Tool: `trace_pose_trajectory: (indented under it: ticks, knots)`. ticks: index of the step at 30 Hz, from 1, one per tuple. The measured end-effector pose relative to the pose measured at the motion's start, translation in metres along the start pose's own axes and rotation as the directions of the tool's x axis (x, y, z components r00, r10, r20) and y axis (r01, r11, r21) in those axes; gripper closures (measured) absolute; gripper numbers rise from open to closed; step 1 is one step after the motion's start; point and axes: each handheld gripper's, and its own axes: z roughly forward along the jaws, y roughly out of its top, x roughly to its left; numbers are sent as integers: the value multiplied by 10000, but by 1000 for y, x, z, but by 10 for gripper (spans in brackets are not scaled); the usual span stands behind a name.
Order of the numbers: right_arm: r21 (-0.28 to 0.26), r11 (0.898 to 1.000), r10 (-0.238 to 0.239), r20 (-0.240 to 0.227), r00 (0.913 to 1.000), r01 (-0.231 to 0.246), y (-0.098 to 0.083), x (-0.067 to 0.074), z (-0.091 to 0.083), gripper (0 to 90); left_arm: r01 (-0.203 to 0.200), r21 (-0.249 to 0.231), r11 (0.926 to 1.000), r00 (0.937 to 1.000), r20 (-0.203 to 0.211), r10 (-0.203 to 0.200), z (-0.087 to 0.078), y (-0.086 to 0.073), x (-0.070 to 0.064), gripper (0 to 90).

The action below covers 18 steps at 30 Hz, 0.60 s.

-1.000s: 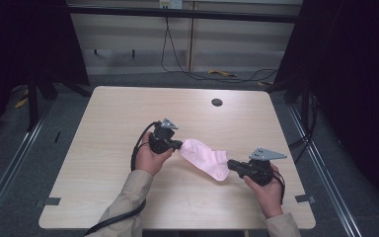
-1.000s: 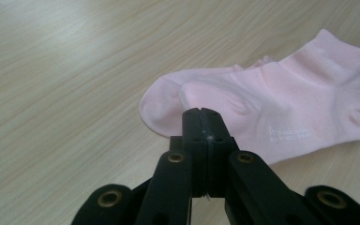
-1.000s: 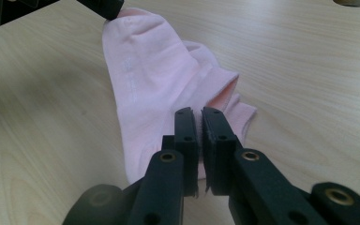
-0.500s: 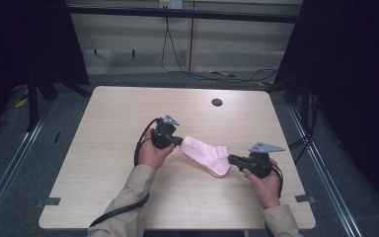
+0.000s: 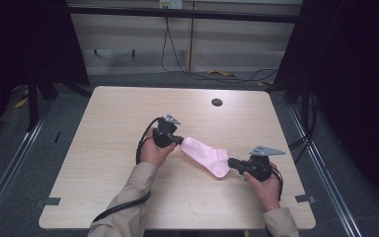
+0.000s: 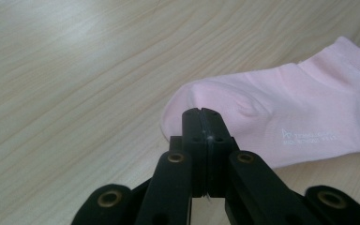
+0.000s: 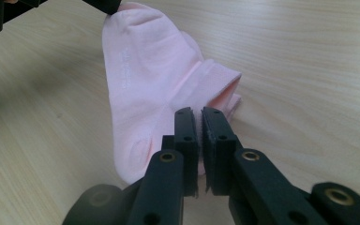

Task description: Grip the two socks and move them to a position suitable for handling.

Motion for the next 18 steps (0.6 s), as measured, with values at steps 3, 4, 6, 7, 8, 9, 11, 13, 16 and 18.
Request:
trace_pose_trajectory:
  ticks: [3, 4, 6, 7, 8, 9, 11, 13, 16, 18]
  knots:
    - [9, 10000, 32, -46, 10000, -31, 1, 0, 1, 853, 8, 88, 10000, 10000, -33, -7, 0, 2, 2, 896]
    - [42, 10000, 20, -90, 10000, -20, 1, 1, 3, 853, 8, 88, 10000, 10000, -33, -7, 0, 2, 2, 896]
    - [78, 10000, 53, -95, 9999, -53, -1, 1, 6, 853, -42, 135, 9999, 10000, -89, 43, 0, 1, 4, 896]
    - [94, 9999, 89, -95, 9999, -88, -1, 1, 7, 853, 0, 72, 10000, 9999, -143, 1, 0, 0, 4, 896]
    - [96, 9999, 100, -104, 9999, -99, -2, 0, 9, 852, 115, 77, 9999, 9998, -146, -114, 0, 0, 5, 896]
    - [153, 9998, 136, -79, 9999, -135, -3, 0, 11, 852, 115, 77, 9999, 9998, -146, -114, 0, 0, 5, 896]
    - [167, 9996, 225, -91, 9997, -224, -4, -1, 13, 852, 16, 74, 10000, 9999, -159, -15, 0, 0, 6, 896]
    - [180, 9996, 201, -79, 9998, -200, -4, -1, 13, 853, -52, 54, 10000, 9998, -187, 53, -1, 1, 6, 896]
    - [167, 9998, 139, -4, 9999, -139, -2, 0, 13, 852, -35, 46, 10000, 9998, -200, 36, 0, 1, 5, 896]
    - [174, 9998, 64, 23, 10000, -64, -1, 0, 12, 852, -42, 4, 10000, 9998, -179, 42, 2, 1, 5, 896]
